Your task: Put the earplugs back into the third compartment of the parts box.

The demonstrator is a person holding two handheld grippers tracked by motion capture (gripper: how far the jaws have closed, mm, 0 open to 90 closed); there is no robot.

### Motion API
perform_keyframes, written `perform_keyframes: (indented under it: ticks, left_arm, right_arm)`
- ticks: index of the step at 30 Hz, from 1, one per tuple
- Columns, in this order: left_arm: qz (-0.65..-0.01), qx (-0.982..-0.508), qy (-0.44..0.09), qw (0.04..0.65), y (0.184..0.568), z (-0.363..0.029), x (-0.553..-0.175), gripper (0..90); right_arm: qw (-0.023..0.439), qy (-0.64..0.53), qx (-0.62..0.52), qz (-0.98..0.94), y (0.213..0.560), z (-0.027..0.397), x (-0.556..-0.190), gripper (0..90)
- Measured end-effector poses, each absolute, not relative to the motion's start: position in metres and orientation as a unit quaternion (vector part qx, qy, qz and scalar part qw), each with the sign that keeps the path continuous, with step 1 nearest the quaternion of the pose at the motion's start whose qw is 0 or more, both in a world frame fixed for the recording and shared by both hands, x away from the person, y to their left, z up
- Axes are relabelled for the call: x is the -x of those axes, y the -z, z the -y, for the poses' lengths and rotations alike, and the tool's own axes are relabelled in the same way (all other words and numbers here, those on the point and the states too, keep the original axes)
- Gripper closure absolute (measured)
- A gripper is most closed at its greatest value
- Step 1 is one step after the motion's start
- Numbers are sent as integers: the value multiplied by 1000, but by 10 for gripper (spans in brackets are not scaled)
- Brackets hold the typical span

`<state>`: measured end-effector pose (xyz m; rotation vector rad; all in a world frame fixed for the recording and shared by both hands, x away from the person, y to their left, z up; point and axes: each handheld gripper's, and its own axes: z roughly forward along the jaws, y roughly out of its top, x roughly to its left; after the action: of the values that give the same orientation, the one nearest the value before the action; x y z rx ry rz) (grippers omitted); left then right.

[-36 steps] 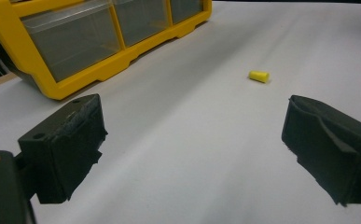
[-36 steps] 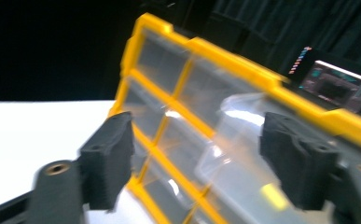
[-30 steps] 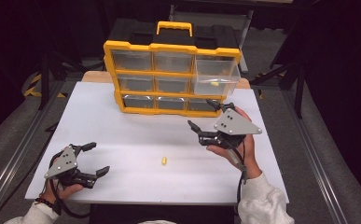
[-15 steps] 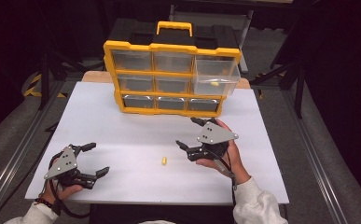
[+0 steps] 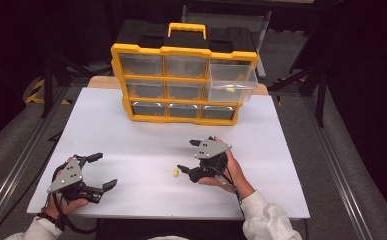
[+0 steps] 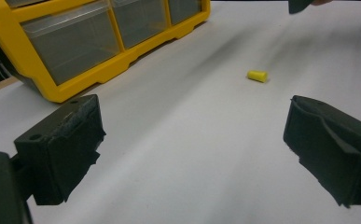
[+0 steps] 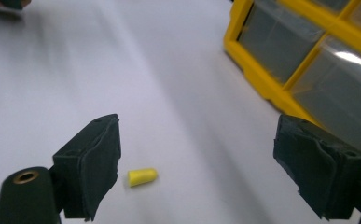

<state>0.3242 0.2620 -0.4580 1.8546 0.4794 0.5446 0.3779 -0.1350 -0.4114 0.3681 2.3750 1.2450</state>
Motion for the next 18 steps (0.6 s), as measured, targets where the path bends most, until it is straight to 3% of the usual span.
perform_keyframes:
  ticks: [4,14,18]
  left_arm:
    - [-203,-780,-229,545,458,-262,-324,61]
    - [-201,-784,-226,542,459,-262,-325,61]
    - [-200,-784,-226,542,459,-262,-324,61]
  right_arm:
    - [191,-432,-132,-872,426,126,-381,166]
    - [128,-402,-124,-898,456,108,-391,347]
    - [123,-380,-122,-909,464,103,-395,430]
